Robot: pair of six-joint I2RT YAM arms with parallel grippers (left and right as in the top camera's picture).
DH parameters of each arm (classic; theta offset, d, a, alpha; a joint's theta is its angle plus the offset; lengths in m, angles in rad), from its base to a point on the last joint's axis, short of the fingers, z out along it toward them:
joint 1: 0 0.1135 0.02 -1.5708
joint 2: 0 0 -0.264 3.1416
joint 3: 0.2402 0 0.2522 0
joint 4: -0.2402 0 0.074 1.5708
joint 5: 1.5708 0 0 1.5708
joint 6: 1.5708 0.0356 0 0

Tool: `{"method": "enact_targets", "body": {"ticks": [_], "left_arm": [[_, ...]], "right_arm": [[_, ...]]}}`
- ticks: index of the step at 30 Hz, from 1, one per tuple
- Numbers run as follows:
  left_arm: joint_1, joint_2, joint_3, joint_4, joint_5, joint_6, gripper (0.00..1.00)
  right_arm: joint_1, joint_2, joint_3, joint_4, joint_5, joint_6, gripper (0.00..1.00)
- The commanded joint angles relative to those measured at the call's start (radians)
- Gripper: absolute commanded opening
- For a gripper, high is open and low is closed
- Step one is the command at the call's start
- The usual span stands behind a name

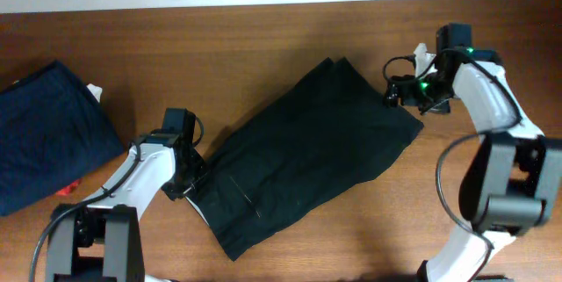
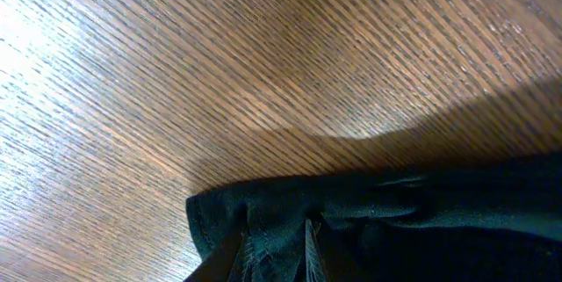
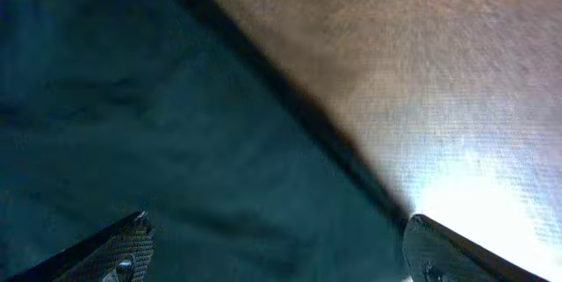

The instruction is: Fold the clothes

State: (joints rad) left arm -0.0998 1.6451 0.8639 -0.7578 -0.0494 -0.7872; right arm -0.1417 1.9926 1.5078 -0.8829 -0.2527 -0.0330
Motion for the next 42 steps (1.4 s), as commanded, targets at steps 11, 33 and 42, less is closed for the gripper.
{"method": "enact_targets", "body": {"ticks": [11,33,42], "left_arm": [[0.004,0.057,-0.048,0.184,-0.047,-0.013,0.17],[0.039,0.254,0.326,0.48,0.109,0.323,0.57],[0.061,0.229,0.482,-0.042,0.384,0.359,0.99]], "right_arm": [[-0.029,0.161,0.0,-0.043,0.002,-0.029,0.07],[-0.252,0.066,0.001,-0.225,0.028,0.25,0.47],[-0.25,-0.127,0.002,-0.239,0.015,0.214,0.99]]}}
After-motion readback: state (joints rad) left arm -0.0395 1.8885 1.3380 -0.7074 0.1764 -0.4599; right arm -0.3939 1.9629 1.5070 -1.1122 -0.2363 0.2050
